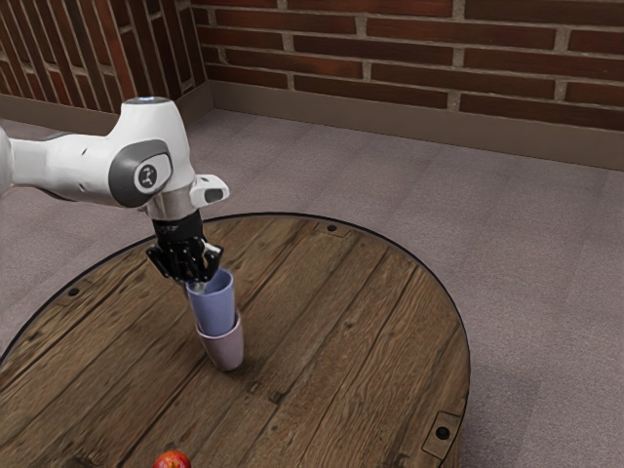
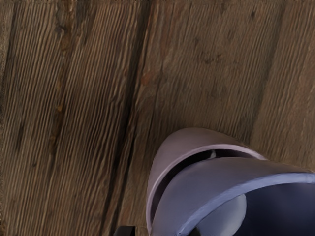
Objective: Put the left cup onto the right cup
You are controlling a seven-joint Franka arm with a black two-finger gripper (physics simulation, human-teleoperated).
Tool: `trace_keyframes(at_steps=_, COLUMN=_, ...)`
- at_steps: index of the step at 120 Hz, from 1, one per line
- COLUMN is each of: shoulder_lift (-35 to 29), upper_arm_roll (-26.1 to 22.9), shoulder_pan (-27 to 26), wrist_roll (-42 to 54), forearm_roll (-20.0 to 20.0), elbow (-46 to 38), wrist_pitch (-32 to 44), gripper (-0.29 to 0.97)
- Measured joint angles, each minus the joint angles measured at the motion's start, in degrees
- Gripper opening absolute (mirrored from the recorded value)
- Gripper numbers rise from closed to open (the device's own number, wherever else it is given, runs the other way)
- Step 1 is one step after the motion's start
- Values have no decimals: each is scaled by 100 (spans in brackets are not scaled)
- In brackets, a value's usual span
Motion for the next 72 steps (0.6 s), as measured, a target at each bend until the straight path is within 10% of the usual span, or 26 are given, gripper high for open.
trace_keyframes(at_steps=29, shoulder_lift=-200, upper_arm_roll=-18, shoulder_pan=93, wrist_roll=-70, forearm_roll=20, elbow=-2, wrist_pitch=80, gripper=48)
trace_keyframes(at_steps=72, shoulder_lift=-65, upper_arm_roll=-24, shoulder_pan=-390, wrist_roll=252, forearm_roll=494, elbow=1909, wrist_pitch=-896, gripper=64)
